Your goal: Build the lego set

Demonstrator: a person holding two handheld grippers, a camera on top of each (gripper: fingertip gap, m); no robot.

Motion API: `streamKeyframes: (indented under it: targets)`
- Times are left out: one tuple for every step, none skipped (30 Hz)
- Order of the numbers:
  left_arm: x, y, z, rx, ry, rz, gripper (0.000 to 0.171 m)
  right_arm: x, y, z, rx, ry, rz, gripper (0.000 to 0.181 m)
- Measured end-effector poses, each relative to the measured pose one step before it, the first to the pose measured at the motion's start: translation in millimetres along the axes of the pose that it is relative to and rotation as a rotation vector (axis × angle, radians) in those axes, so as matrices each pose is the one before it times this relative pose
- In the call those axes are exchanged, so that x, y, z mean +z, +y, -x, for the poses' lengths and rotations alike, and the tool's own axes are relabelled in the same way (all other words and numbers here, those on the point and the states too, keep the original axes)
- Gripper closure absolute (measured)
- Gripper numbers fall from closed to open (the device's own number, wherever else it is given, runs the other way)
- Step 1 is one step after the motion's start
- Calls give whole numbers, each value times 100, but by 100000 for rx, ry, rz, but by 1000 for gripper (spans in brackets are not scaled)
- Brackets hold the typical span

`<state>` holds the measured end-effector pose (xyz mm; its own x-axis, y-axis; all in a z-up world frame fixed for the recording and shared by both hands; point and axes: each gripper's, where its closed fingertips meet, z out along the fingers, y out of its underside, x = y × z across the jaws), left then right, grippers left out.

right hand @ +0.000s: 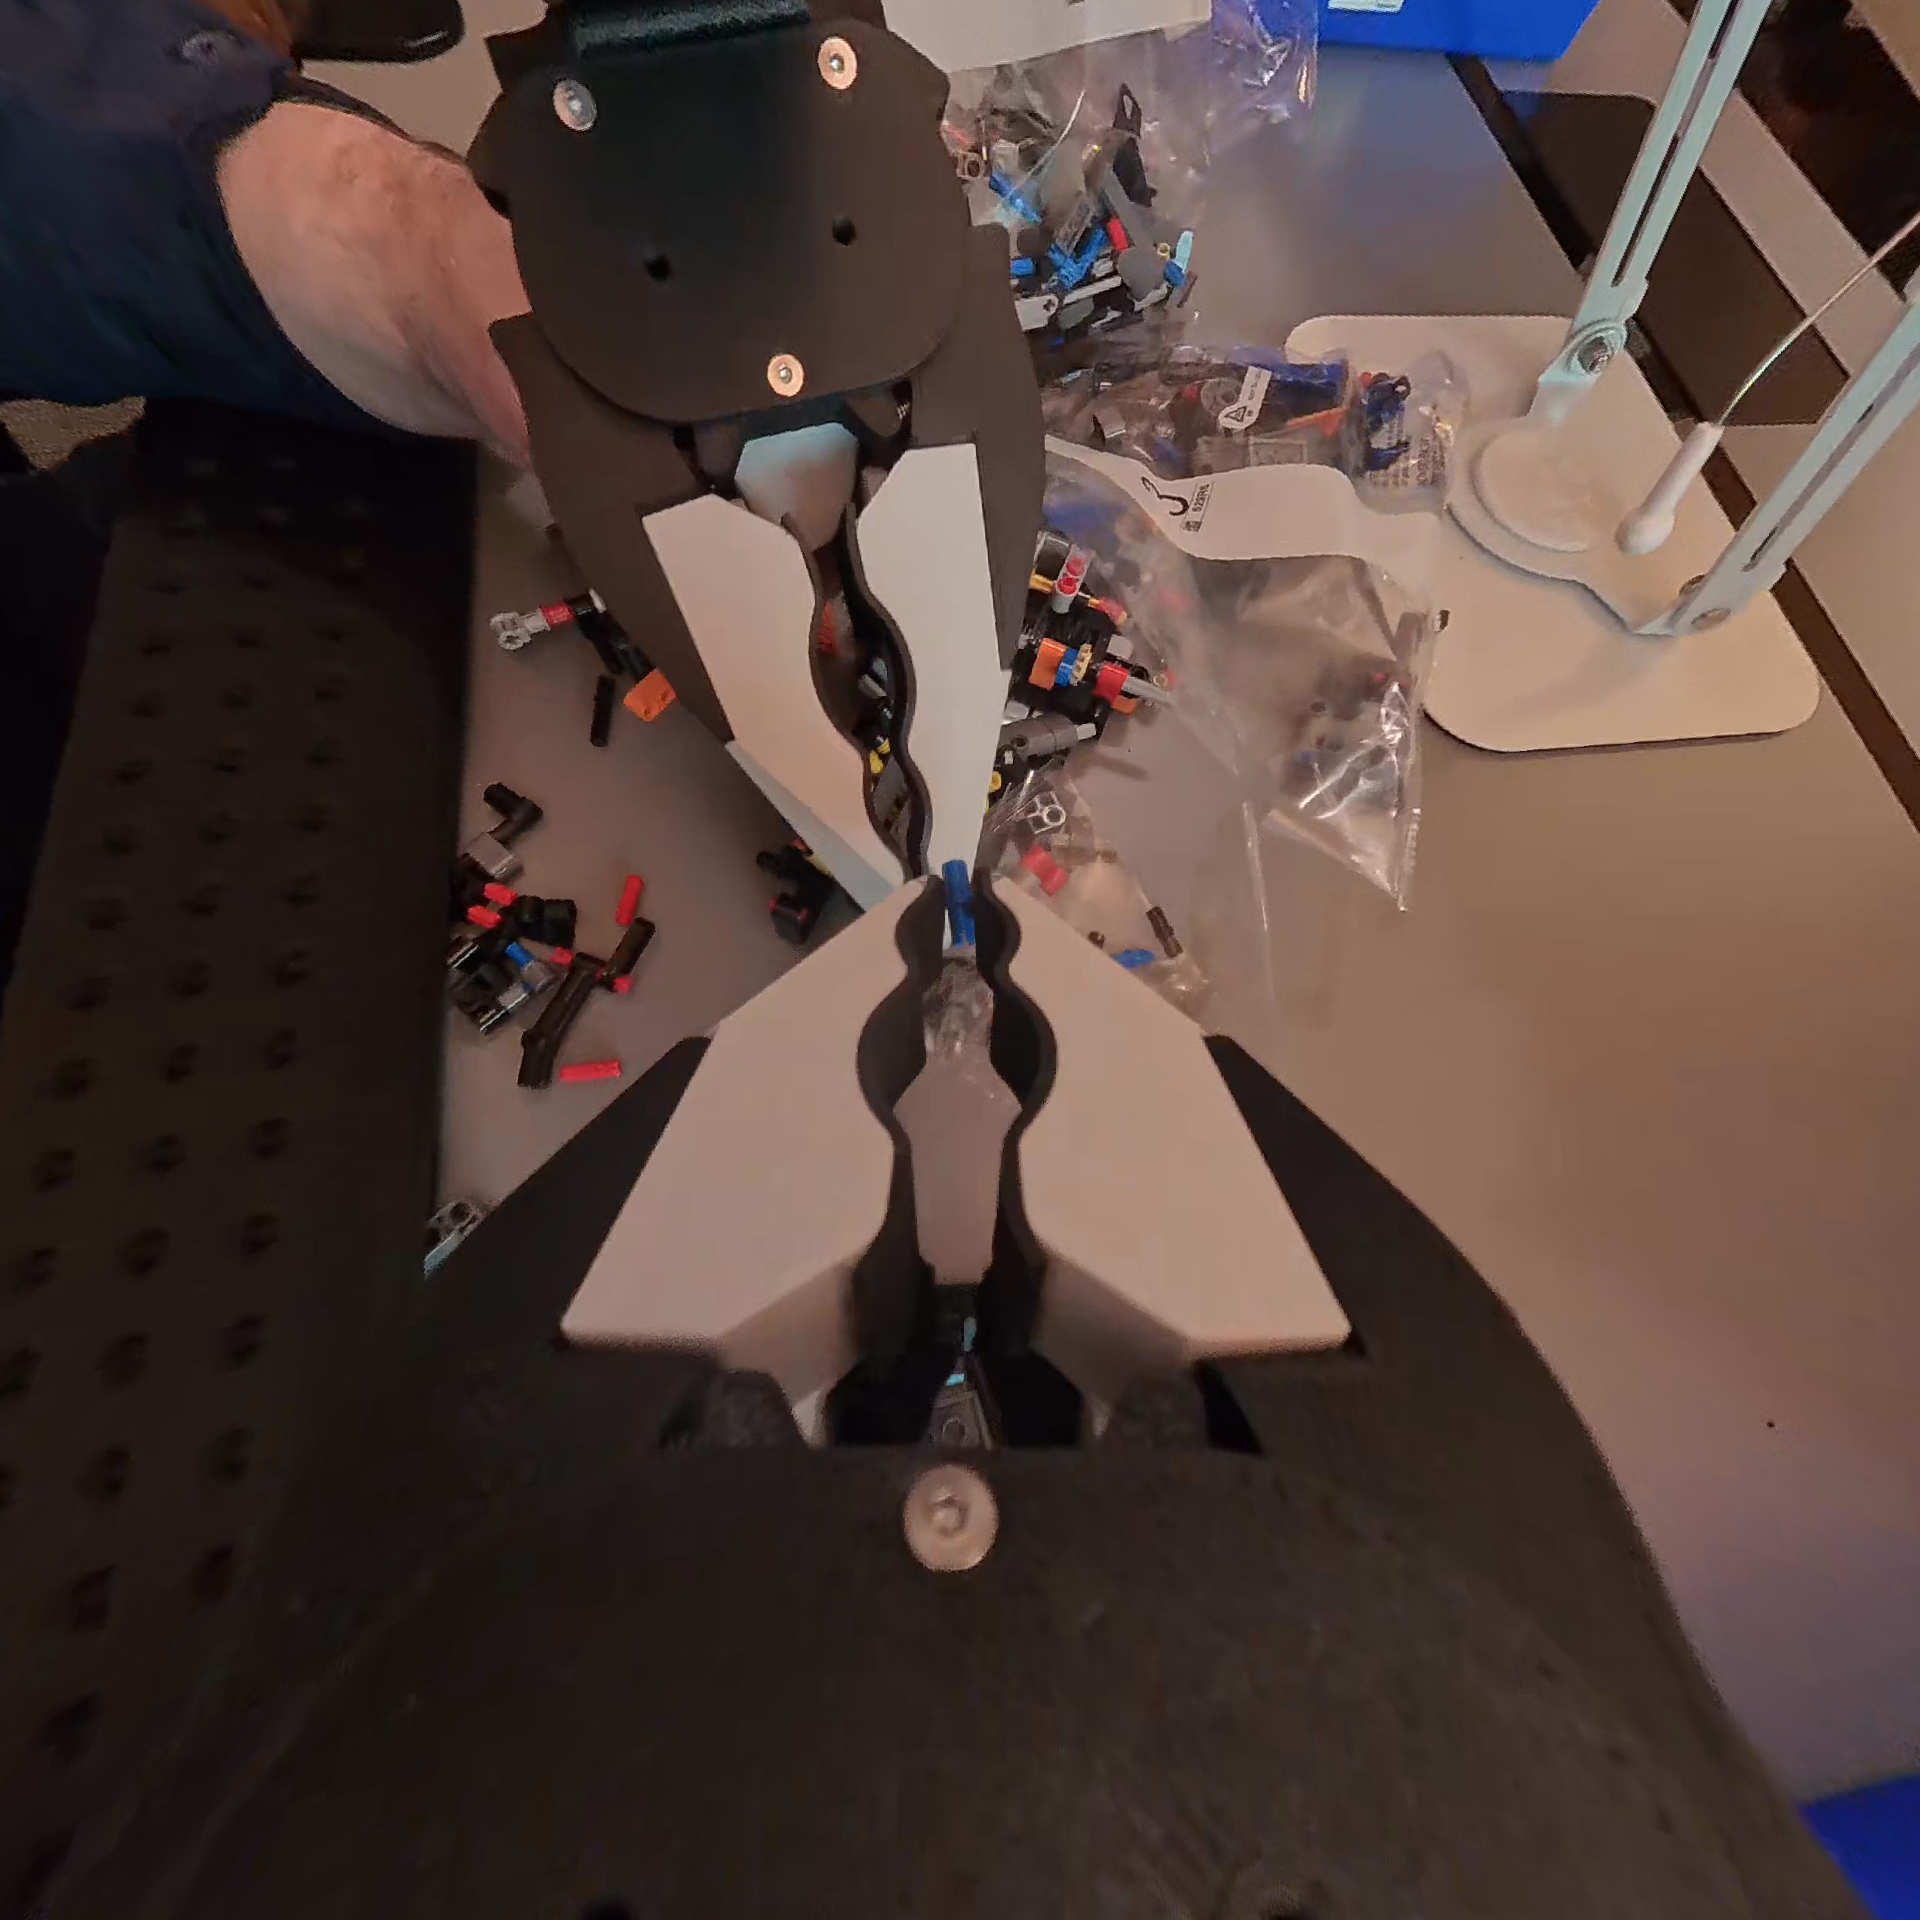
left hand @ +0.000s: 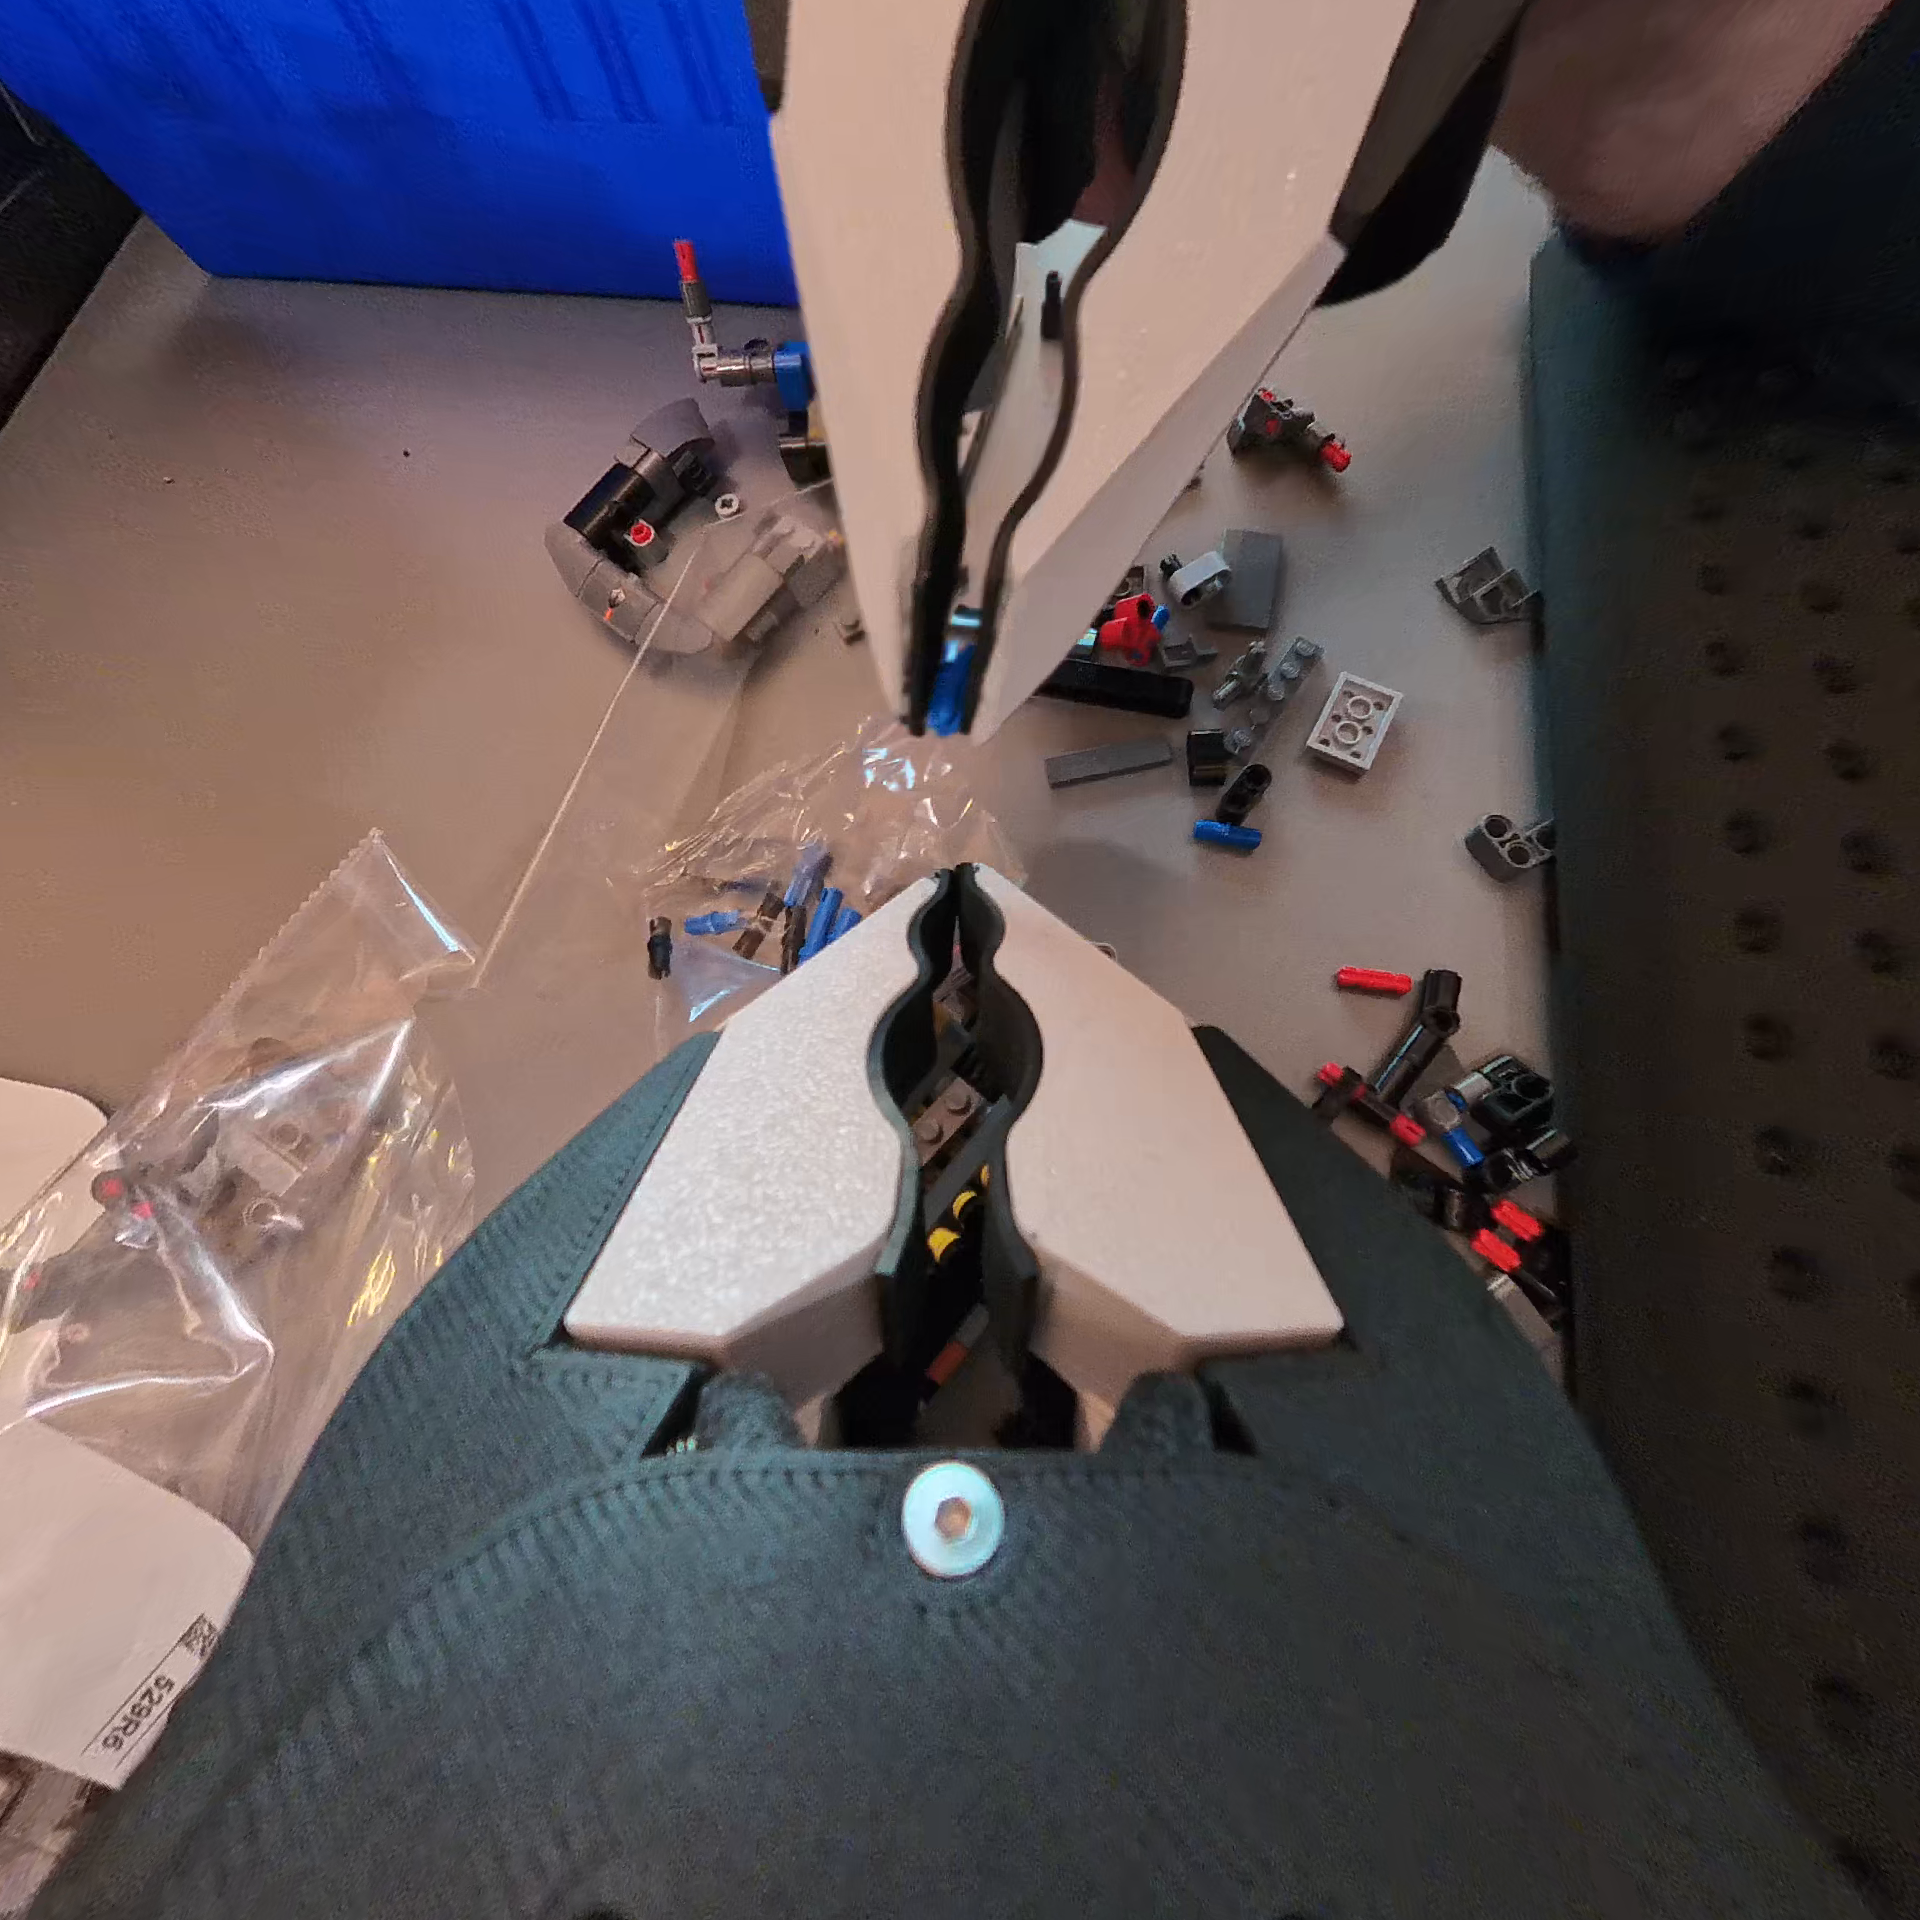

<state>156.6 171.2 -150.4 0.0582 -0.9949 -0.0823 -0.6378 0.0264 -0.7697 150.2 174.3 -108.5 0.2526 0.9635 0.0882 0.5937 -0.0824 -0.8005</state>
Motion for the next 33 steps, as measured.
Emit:
streamKeyframes:
  targets:
    - [-25,8,23,-97,-51,-30,171,-153,337,158,576,-1369,1204,179]
    - [-43,6,33,-123,-50,-79,171,-101,386,90,-11,-594,1570,179]
    - [-34,-5,29,-81,-80,-110,171,-103,248,22,-731,248,742,179]
    - [-34,-15,24,-67,-31,-81,171,-82,81,159,-617,-605,26,179]
    - [-2,-1,19,-66,-25,-56,171,-71,-3,147,-150,-839,-202,179]
    - [-1,3,14,-18,-41,23,171,-56,-31,127,-143,-732,-250,179]
    - [14,25,9,-27,-24,109,171,13,-6,250,-304,-1401,-9,179]
    - [18,15,7,-19,-2,42,171,96,79,292,-343,-1717,421,179]
    - [21,10,-3,-38,58,4,171,196,179,214,-275,-1153,1197,179]
    - [20,-2,-11,0,61,25,171,266,276,29,-375,19,1863,179]
    - [23,13,-7,12,35,75,171,287,254,-17,-451,278,1905,179]
    - [18,15,-8,31,58,39,171,260,180,-44,-269,368,1563,179]
    - [25,9,-13,19,82,47,171,207,154,-259,-107,1699,1352,179]
    - [10,8,-20,35,82,48,171,139,136,-392,-97,2515,1230,179]
    - [-4,-15,-15,51,67,-54,171,88,63,-230,-111,1381,669,179]
    - [5,-26,-29,45,89,-84,171,82,-17,-133,168,588,-33,179]
    - [-1,-1,-14,61,60,-6,171,95,2,-170,486,721,-77,179]
    - [10,7,-9,113,40,45,171,108,66,-227,450,1054,392,179]
    - [9,7,-18,86,19,47,171,122,145,-185,214,927,794,179]
    - [-2,3,-4,-1,29,25,171,110,152,-157,247,788,750,177]
    - [0,1,-3,8,27,5,171,58,59,-94,277,435,317,175]
    - [1,-3,-5,10,42,-20,171,-32,-50,-16,-17,62,-366,173]
    - [-3,-2,0,-17,-8,-63,171,-88,-112,-1,-114,38,-786,173]
    - [1,0,13,-29,-37,-3,171,-110,-89,-45,160,236,-644,172]
    - [-7,8,18,-45,-2,11,171,-126,-26,-116,350,554,-265,171]
    - [9,4,11,-36,-30,-25,171,-170,19,-194,269,1021,-241,170]
    - [-3,-2,15,-26,-43,-60,171,-243,29,-258,457,1223,-598,170]
    - [10,7,25,-66,-3,-9,171,-308,63,-316,1118,1056,-708,170]
    - [25,22,21,49,-76,37,171,-327,141,-381,1803,1089,-486,170]
    - [15,35,19,-18,-22,79,171,-371,178,-514,2022,1652,-415,170]
    - [30,16,8,-81,92,-10,171,-383,157,-611,1892,2205,-746,170]
    - [24,22,25,-78,48,-14,171,-383,115,-717,2060,2666,-1126,170]
    - [36,27,33,-53,-1,15,171,-310,162,-737,2429,2472,-812,170]
